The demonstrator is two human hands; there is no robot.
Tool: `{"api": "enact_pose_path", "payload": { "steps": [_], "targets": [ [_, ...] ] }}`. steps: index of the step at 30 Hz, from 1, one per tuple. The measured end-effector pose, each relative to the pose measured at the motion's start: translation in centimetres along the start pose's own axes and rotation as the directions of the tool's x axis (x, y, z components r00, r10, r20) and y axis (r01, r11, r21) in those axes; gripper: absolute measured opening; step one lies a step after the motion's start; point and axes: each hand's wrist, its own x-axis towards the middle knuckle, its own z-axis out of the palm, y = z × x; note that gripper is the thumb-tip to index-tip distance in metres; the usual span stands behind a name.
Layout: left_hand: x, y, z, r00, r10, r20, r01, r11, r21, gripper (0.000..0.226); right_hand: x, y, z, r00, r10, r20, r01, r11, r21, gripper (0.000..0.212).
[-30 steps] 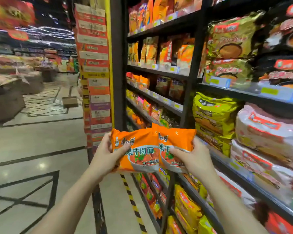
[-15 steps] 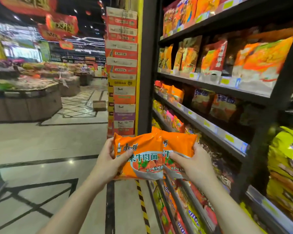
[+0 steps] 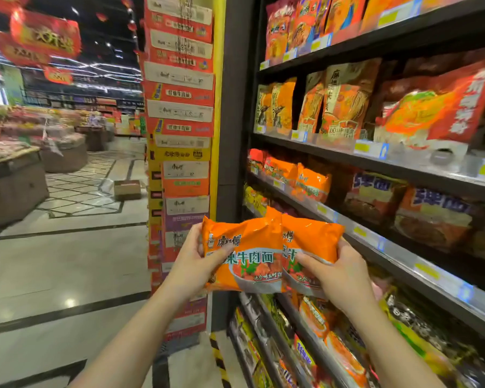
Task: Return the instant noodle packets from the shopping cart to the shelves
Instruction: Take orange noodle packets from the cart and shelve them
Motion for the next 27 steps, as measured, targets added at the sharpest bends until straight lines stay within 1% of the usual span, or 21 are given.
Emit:
{"api": "enact_pose_path", "payload": {
  "steps": [2,5,7,10,15,17,19,21,24,27],
  "targets": [
    [4.0,-0.3,-0.8,1.000,0.019,0.023,-0.019,1.000,0.001,0.048,2.6,0.2,1.9,1.000,0.016,-0.023,-0.016,1.000,0.002,0.059],
    [9.5,-1.7,-1.3,0.999,0.021,0.050,-0.021,1.000,0.002,0.055,6.4,1.0,4.1,0.998,0.043,-0.046,-0.043,0.999,-0.011,0.061],
    [13.2,-2.8,-1.3,0.998,0.015,0.066,-0.015,1.000,0.007,0.060,9.2,1.8,5.4,0.996,0.053,-0.070,-0.055,0.998,-0.032,0.056],
    [19.1,-4.4,-0.8,0.993,0.033,0.112,-0.034,0.999,0.006,0.054,13.8,3.4,7.2,0.991,0.053,-0.121,-0.060,0.997,-0.053,0.049],
    [29.6,-6.6,0.9,0.985,0.058,0.161,-0.056,0.998,-0.013,0.054,21.6,6.8,9.4,0.979,0.062,-0.194,-0.077,0.995,-0.070,0.051],
    [33.7,-7.0,1.7,0.983,0.067,0.168,-0.066,0.998,-0.015,0.050,24.5,7.6,9.6,0.974,0.062,-0.220,-0.075,0.996,-0.051,0.055],
    [37.9,-7.4,2.4,0.979,0.071,0.189,-0.071,0.997,-0.005,0.046,27.1,8.1,9.7,0.968,0.059,-0.245,-0.079,0.994,-0.074,0.053],
    [42.1,-7.5,2.9,0.973,0.075,0.218,-0.077,0.997,0.005,0.044,29.3,8.6,10.0,0.963,0.075,-0.260,-0.101,0.991,-0.088,0.051],
    [48.1,-7.7,3.5,0.964,0.117,0.238,-0.112,0.993,-0.032,0.045,31.5,8.5,10.5,0.952,0.114,-0.285,-0.152,0.982,-0.112,0.050],
    [52.7,-8.9,4.2,0.954,0.143,0.263,-0.128,0.989,-0.071,0.046,32.7,8.6,11.0,0.950,0.149,-0.275,-0.192,0.972,-0.137,0.057]
  ]
}}
